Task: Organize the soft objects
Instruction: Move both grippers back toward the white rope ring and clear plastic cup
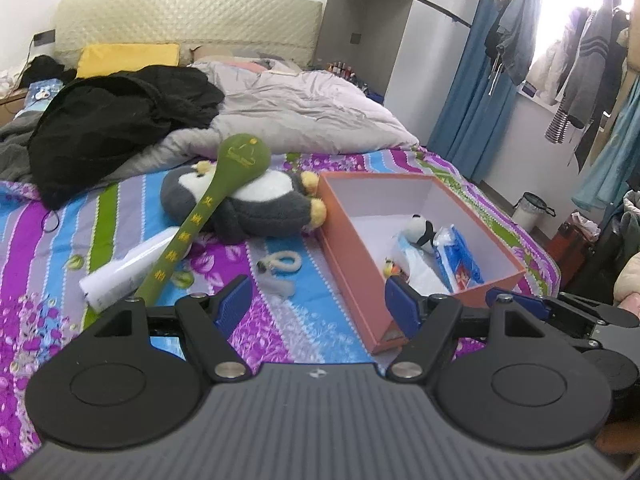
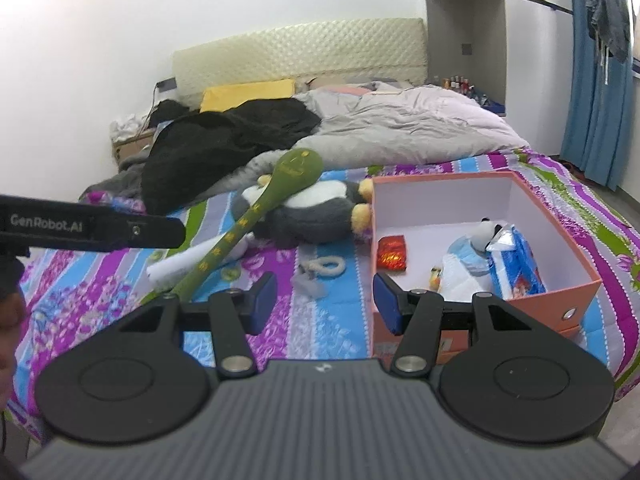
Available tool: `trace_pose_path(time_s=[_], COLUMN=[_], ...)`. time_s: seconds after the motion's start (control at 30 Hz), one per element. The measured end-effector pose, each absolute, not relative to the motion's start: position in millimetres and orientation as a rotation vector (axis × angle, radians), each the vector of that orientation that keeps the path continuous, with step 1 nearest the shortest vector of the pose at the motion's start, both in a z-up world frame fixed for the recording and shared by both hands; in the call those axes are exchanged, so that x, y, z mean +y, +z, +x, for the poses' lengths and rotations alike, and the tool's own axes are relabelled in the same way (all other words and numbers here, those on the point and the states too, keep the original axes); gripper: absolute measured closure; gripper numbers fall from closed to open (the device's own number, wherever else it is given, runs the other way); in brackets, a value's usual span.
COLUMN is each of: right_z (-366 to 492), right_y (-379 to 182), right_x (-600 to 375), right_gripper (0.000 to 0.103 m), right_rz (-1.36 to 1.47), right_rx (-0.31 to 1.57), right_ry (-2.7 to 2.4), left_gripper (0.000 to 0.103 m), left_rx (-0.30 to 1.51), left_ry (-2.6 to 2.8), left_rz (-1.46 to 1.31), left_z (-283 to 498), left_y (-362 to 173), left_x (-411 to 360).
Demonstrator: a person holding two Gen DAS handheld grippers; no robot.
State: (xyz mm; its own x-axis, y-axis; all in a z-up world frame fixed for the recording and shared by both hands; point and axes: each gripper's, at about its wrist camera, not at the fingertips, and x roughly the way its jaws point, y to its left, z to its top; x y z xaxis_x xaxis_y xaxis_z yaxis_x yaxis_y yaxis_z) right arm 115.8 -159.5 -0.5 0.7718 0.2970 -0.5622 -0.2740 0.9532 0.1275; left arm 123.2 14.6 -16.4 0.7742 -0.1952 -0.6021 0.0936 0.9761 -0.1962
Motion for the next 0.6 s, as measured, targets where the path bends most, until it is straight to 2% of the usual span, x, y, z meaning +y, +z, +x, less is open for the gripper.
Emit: trace_pose_path(time_s=[0.6], right_z=[103.0], right_y=[-44.9], right_x=[-130.8], right_gripper=[0.047], right_rz=[0.033], right_rx=[0.729], right_ry=[0.334], left_gripper=[0.025], left_rx=[0.793], left_ry=[-0.074], left_rz=[-0.192], left_z=[107.1], left_y=[-71.7], left_x=[39.5])
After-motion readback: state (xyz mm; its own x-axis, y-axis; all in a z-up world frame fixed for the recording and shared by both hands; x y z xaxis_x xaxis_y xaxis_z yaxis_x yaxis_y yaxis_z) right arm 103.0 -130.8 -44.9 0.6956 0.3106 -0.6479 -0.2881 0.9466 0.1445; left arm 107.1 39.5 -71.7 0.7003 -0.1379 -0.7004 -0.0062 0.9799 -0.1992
